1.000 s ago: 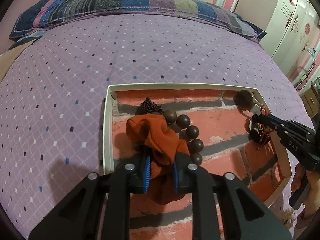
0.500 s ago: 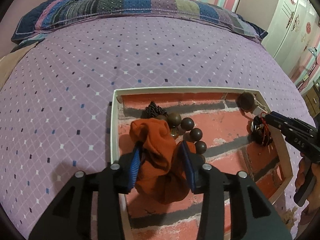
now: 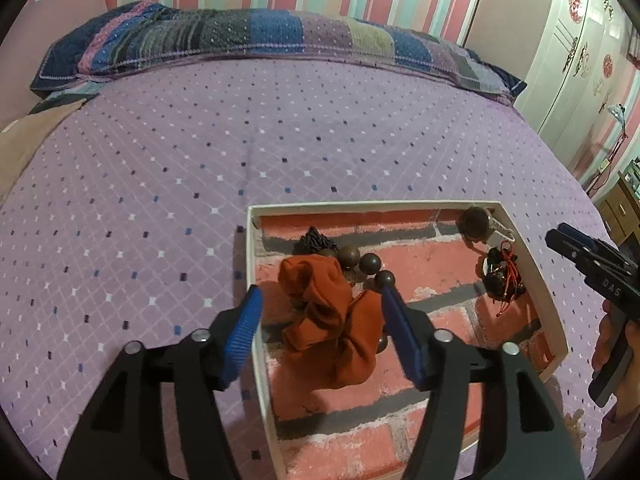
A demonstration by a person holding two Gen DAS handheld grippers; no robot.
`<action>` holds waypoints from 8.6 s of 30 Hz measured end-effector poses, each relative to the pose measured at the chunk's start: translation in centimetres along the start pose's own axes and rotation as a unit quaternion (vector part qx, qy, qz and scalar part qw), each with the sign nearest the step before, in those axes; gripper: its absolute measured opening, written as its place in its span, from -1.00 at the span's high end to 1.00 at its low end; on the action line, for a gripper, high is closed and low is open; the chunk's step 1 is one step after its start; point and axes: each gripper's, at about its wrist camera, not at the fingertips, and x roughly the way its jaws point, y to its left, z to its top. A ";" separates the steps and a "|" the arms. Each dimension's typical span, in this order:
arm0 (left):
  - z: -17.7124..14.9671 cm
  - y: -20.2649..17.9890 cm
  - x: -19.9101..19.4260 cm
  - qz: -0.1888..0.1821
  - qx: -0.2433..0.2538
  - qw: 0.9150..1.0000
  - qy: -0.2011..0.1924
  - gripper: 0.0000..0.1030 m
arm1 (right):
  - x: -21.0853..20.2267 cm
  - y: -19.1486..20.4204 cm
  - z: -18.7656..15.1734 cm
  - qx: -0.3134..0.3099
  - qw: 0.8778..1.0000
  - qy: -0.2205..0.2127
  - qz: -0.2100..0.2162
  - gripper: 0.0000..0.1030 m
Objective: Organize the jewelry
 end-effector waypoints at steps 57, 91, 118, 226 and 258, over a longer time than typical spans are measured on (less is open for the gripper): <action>-20.8 6.3 -14.5 0.086 -0.026 0.995 -0.045 -0.83 | -13.5 7.3 -18.3 -0.024 0.995 -0.031 -0.087 -0.91; -24.9 6.1 -12.3 0.081 -0.011 0.997 -0.013 0.10 | -12.1 10.8 -24.5 -0.029 0.998 0.045 -0.015 0.36; -21.7 3.4 -13.9 0.058 -0.002 0.997 -0.046 0.59 | -13.2 10.3 -21.4 -0.024 0.999 0.012 -0.018 0.68; -25.4 -5.2 -26.4 0.143 0.011 0.978 -0.150 -0.91 | -27.5 11.6 -21.2 0.003 0.991 -0.100 -0.084 -0.92; -25.8 -5.0 -27.4 0.134 -0.001 0.979 -0.154 -0.91 | -29.0 12.4 -21.5 -0.004 0.989 -0.109 -0.097 -0.92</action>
